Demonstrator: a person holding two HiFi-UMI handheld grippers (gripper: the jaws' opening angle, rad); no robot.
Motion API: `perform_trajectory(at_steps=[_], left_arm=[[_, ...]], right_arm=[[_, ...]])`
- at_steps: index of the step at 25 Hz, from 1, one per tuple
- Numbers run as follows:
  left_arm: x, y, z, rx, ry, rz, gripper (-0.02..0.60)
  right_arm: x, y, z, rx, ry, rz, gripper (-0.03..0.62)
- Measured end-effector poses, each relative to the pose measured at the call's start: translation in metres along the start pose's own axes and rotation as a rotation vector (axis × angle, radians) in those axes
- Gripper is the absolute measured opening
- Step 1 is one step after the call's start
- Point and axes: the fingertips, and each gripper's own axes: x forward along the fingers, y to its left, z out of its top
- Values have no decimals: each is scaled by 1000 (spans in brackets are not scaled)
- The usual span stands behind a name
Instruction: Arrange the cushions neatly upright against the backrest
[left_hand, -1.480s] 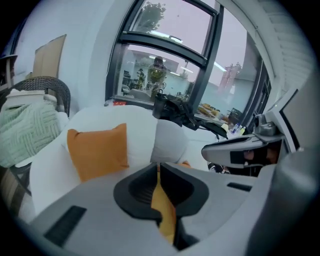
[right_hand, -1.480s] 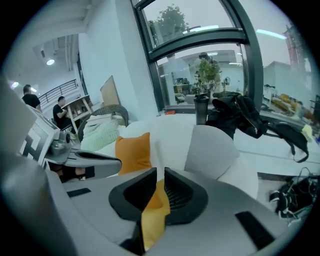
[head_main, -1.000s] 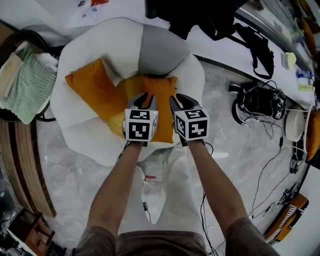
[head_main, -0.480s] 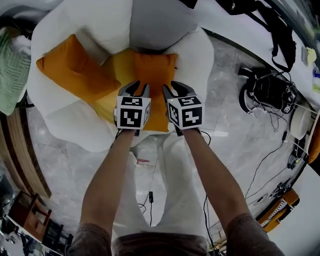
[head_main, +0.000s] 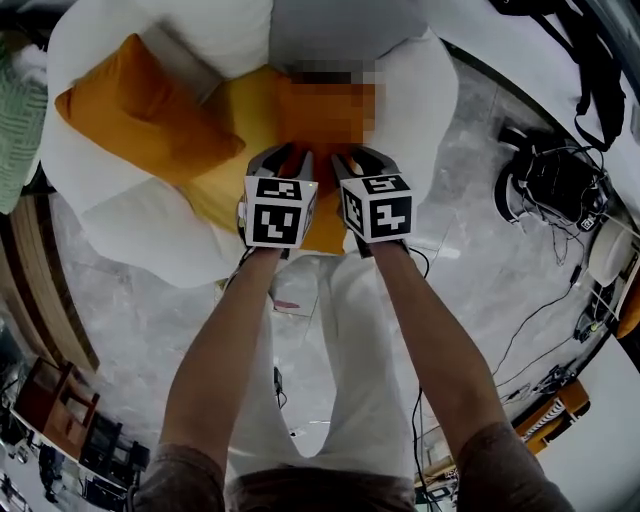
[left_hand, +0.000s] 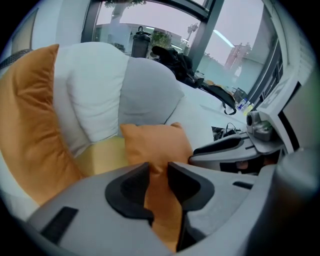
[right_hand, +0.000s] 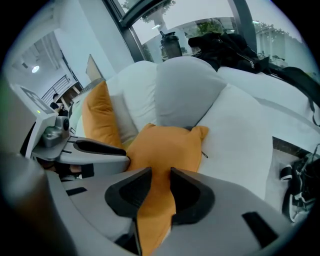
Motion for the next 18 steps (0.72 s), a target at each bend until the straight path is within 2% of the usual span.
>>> perform_trajectory(at_steps=[3, 5, 8, 10, 13, 18], left_arm=[[1, 1, -2, 6, 23, 4, 110], [3, -1, -4, 3, 52, -3, 84], [5, -3, -2, -48, 74, -19, 15], [3, -6, -1, -73, 80, -29, 9], [-5, -11, -1, -56, 94, -33, 9], [-29, -4, 11, -58, 92, -10, 9]], right_arm=[[3, 1, -1, 9, 13, 10, 112], [4, 0, -2, 14, 33, 19, 107], [5, 0, -2, 16, 54, 34, 30], [2, -1, -3, 30, 58, 32, 21], [-5, 0, -3, 50, 70, 31, 21], [-20, 18, 17, -8, 77, 47, 21]])
